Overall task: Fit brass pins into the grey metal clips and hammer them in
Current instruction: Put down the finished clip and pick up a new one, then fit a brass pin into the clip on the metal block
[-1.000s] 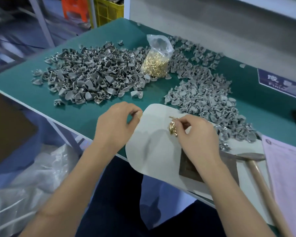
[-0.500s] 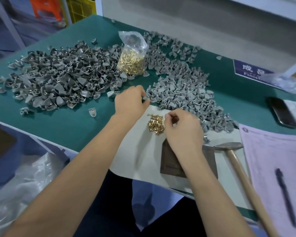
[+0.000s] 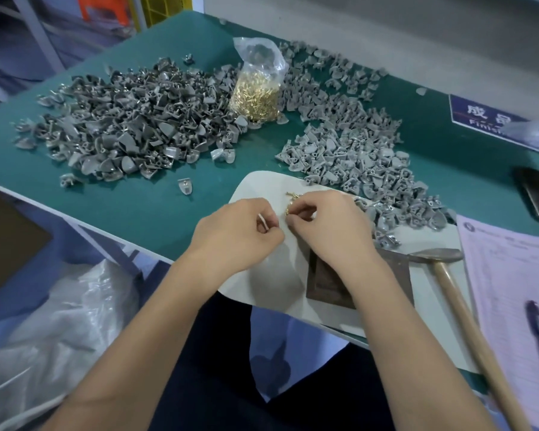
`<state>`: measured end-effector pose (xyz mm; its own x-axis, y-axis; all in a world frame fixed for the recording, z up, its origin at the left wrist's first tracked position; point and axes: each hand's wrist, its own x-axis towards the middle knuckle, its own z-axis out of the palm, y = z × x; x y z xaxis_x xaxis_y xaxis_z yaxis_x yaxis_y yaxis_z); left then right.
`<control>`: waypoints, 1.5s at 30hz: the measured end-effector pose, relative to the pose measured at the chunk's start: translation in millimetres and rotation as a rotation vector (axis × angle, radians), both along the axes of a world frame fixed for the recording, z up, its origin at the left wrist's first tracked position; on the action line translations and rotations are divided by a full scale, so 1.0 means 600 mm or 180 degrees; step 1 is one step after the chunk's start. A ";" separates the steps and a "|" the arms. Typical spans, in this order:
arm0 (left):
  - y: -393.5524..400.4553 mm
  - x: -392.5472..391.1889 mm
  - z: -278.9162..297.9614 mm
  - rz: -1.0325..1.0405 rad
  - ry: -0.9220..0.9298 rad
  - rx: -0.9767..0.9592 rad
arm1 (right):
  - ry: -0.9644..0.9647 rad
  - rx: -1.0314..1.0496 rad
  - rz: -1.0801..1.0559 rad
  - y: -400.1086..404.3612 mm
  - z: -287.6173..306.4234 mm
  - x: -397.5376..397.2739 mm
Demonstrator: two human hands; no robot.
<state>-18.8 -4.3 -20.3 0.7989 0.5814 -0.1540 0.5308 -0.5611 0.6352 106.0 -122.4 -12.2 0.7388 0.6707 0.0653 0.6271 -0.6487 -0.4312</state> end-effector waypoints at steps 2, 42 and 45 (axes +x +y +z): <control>0.004 0.002 0.003 0.0033 0.0089 -0.0253 | -0.0085 -0.0226 0.0001 0.008 0.005 0.000; -0.138 -0.002 0.030 -0.0951 -0.1199 0.0291 | 0.0427 0.1433 -0.0035 -0.218 0.063 -0.037; -0.168 0.008 0.019 -0.1082 -0.1007 0.0494 | 0.0118 0.0997 0.0017 -0.258 0.047 -0.044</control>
